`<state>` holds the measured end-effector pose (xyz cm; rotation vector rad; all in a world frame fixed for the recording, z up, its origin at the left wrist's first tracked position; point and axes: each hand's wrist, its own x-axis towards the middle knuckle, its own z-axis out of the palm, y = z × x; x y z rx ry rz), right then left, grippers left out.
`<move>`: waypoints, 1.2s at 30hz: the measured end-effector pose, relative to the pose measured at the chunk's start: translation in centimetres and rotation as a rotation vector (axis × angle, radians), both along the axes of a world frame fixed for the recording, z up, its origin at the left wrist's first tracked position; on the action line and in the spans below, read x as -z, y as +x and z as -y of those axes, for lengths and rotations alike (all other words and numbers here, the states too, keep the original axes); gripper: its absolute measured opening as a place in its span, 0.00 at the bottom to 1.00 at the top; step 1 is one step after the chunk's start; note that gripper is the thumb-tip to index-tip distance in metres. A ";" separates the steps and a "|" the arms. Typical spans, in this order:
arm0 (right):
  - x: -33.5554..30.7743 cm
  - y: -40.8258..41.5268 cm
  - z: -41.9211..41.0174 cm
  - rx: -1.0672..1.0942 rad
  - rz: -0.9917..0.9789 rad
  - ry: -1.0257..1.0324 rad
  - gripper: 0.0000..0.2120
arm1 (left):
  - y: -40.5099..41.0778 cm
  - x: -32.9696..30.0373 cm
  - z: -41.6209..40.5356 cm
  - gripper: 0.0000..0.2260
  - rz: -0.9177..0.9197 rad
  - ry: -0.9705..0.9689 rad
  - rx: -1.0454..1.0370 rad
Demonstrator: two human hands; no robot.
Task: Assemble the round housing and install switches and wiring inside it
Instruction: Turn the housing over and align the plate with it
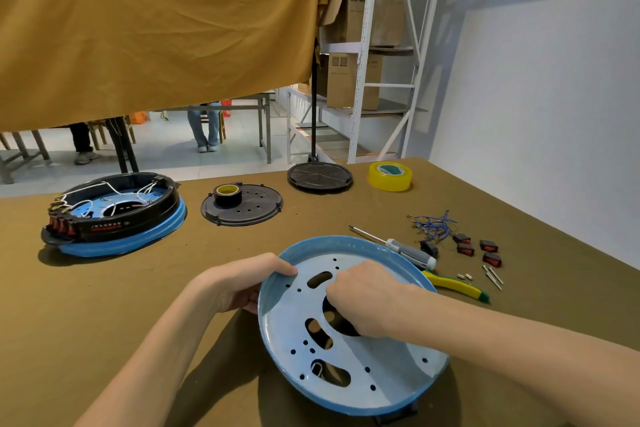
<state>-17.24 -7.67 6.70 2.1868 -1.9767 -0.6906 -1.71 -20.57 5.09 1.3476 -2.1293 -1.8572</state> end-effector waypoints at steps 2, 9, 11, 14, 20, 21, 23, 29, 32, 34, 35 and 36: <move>-0.8 -0.3 -0.3 -0.011 0.081 -0.004 0.17 | 0.1 -0.1 0.0 0.17 -0.005 0.001 0.002; -3.5 -2.2 -1.6 0.073 0.424 -0.168 0.13 | 0.0 0.3 0.3 0.18 0.010 -0.022 0.004; -3.2 -3.0 -1.4 0.132 0.467 -0.291 0.12 | -0.1 0.4 0.3 0.19 0.009 -0.020 -0.001; -2.2 -3.9 -0.5 0.232 0.593 -0.390 0.11 | -0.1 0.2 0.2 0.20 0.003 -0.018 -0.028; -1.9 -3.6 0.5 0.323 1.118 -0.545 0.13 | -0.1 -2.3 -0.2 0.16 -0.053 -0.211 -0.160; -2.6 -3.4 0.8 0.382 1.337 -0.577 0.14 | -0.1 -3.2 -0.3 0.16 -0.094 -0.291 -0.195; -4.6 -3.2 1.3 0.505 1.784 -0.592 0.15 | -0.2 -5.3 -0.6 0.17 -0.149 -0.547 -0.266; -7.3 -4.8 -0.3 0.573 2.708 -0.341 0.10 | -1.3 -8.2 -4.6 0.20 -0.268 -1.551 -0.232; -5.5 -5.7 -1.6 0.773 2.845 -0.293 0.15 | -1.7 -6.7 -5.9 0.31 -0.233 -1.698 -0.108; -3.9 -6.1 -2.4 0.934 2.864 -0.309 0.16 | -1.9 -5.3 -6.3 0.33 -0.258 -1.705 -0.041; -3.1 -6.3 -2.8 1.000 2.851 -0.336 0.16 | -2.0 -4.6 -6.7 0.34 -0.284 -1.706 -0.004; -2.3 -6.4 -3.1 1.058 2.830 -0.371 0.16 | -2.1 -3.9 -7.1 0.34 -0.313 -1.703 0.039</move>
